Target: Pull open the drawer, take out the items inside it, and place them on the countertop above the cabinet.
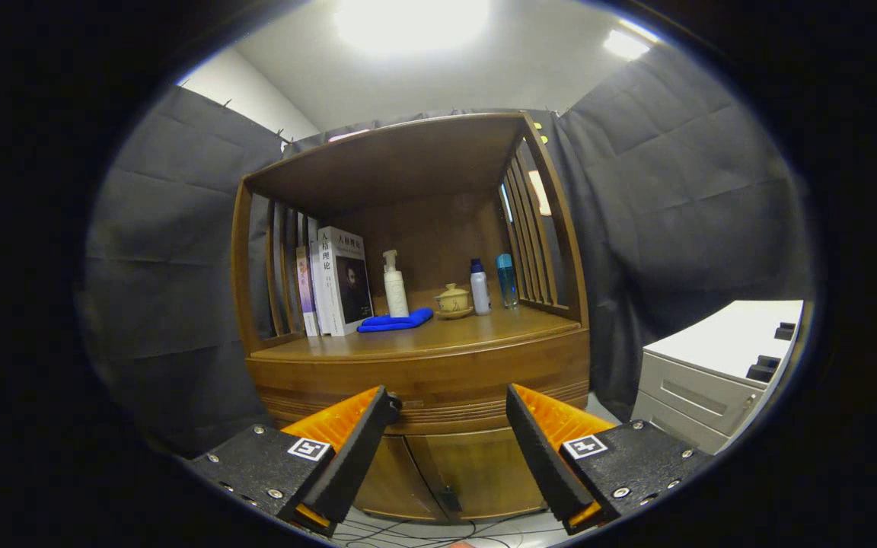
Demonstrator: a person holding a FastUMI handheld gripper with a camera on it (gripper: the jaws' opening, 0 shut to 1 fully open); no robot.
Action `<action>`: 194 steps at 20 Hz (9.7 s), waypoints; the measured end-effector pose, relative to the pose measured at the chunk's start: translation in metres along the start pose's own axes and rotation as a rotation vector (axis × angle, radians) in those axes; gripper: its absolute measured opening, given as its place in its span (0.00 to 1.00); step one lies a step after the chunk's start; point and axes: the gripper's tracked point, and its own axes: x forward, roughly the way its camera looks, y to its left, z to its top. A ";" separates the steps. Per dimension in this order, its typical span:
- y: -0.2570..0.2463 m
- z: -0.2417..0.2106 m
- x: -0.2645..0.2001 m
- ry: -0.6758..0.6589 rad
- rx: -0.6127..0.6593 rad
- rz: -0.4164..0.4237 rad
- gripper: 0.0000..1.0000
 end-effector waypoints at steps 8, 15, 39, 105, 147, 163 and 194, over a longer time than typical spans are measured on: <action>0.031 -0.010 0.050 0.022 -0.024 0.070 0.96; 0.074 -0.041 0.082 0.073 -0.060 0.145 0.96; 0.072 -0.130 0.131 0.276 -0.068 0.043 0.34; 0.067 -0.038 -0.081 0.086 -0.059 0.133 0.93; 0.039 -0.136 0.049 1.188 0.004 0.218 0.95; 0.020 -0.160 0.026 1.277 -0.375 0.232 0.53; 0.040 0.002 0.241 0.631 -0.029 -0.034 0.45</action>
